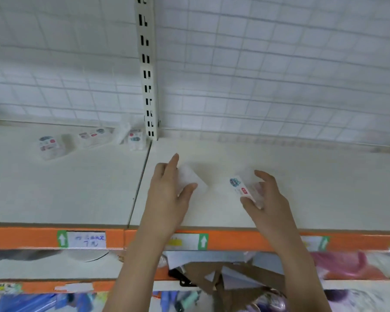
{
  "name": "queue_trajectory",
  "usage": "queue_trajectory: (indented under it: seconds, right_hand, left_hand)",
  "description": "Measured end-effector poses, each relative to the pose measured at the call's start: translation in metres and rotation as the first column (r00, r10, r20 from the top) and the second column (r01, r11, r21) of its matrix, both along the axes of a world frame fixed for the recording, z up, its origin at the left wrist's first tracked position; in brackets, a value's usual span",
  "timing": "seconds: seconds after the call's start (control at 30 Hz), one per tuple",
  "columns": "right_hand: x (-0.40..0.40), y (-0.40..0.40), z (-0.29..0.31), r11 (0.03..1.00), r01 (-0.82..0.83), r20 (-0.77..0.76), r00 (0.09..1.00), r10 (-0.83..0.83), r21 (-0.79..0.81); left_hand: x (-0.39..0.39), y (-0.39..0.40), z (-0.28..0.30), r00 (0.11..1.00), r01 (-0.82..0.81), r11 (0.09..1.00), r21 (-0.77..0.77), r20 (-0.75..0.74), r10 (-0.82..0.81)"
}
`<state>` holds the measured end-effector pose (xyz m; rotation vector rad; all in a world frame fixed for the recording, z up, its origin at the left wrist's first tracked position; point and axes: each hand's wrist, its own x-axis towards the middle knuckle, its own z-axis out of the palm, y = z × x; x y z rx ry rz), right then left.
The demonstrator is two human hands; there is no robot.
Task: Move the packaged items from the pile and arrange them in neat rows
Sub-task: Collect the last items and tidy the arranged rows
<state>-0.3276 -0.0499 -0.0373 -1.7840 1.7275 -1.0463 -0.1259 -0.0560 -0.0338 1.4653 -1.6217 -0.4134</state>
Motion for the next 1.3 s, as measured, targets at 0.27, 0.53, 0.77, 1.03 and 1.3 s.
queue_trajectory:
  seconds: [0.27,0.53,0.77,1.03,1.3]
  right_hand:
    - [-0.039,-0.008,-0.001,0.999,0.03,0.04,0.999,-0.028,-0.045]
    - [-0.103,-0.012,0.001,0.983,0.018,0.056,0.998,-0.008,-0.182]
    - [-0.222,-0.023,-0.009,0.99,-0.02,0.127,0.991,0.038,-0.136]
    - [-0.366,-0.01,-0.014,0.994,-0.039,0.19,0.98,0.057,-0.1]
    - [-0.415,-0.007,-0.011,0.988,0.053,0.181,0.983,-0.026,-0.146]
  left_hand:
    - [-0.032,-0.018,-0.009,0.994,0.08,0.977,-0.199,0.091,-0.063]
    - [-0.092,-0.027,-0.014,0.984,0.159,0.962,-0.224,0.111,-0.137]
    - [-0.204,-0.029,-0.024,0.995,0.094,0.966,-0.24,0.061,-0.081]
    - [-0.366,-0.003,-0.028,0.992,0.048,0.982,-0.182,0.12,-0.026]
    - [-0.413,0.0,-0.018,0.989,0.032,0.977,-0.211,0.151,0.0]
